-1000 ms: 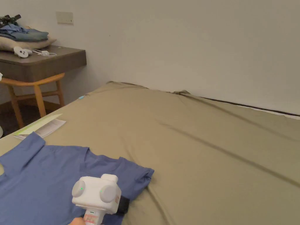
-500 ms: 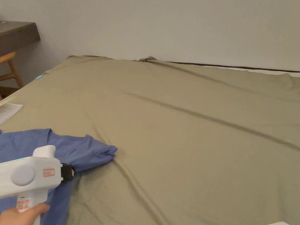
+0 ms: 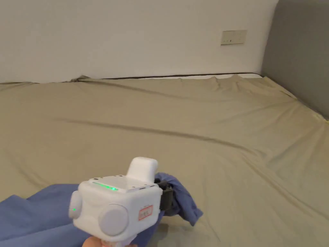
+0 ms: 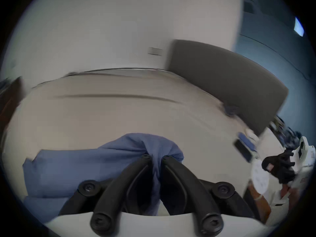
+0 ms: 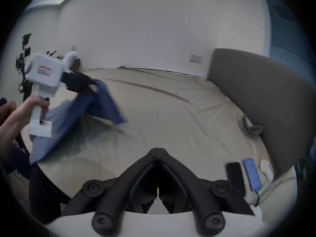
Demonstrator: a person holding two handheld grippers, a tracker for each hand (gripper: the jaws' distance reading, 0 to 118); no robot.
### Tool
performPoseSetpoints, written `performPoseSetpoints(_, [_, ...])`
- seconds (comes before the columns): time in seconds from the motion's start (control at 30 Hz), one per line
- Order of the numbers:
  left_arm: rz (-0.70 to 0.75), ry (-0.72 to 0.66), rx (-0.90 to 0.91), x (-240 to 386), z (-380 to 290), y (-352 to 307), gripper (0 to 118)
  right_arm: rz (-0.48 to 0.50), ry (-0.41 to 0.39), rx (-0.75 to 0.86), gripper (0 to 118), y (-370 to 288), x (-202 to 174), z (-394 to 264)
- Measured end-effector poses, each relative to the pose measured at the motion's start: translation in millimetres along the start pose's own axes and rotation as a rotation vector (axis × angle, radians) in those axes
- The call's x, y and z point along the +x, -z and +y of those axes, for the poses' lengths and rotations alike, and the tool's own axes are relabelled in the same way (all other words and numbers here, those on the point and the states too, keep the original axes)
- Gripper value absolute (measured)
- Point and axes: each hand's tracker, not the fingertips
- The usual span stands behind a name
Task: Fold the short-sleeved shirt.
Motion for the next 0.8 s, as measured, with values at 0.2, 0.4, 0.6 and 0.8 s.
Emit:
performPoseSetpoints(0.2, [-0.247,0.269,-0.191,168,-6,119,5,-0.196,0.065,-0.019,2,-56,55,-34])
performPoseSetpoints(0.4, [-0.249,0.399,-0.444,214,-73,180,34,-0.221,0.135,-0.015,2,-60,77,-45])
performPoseSetpoints(0.6, [-0.205,0.746,-0.467,227,-109,180,101,-0.164,0.147,0.039,2,-59,68,-36])
performPoseSetpoints(0.8, [-0.198,0.470,-0.321,198,-48,127,103,-0.152,0.159,0.081,2,-66,66,-31])
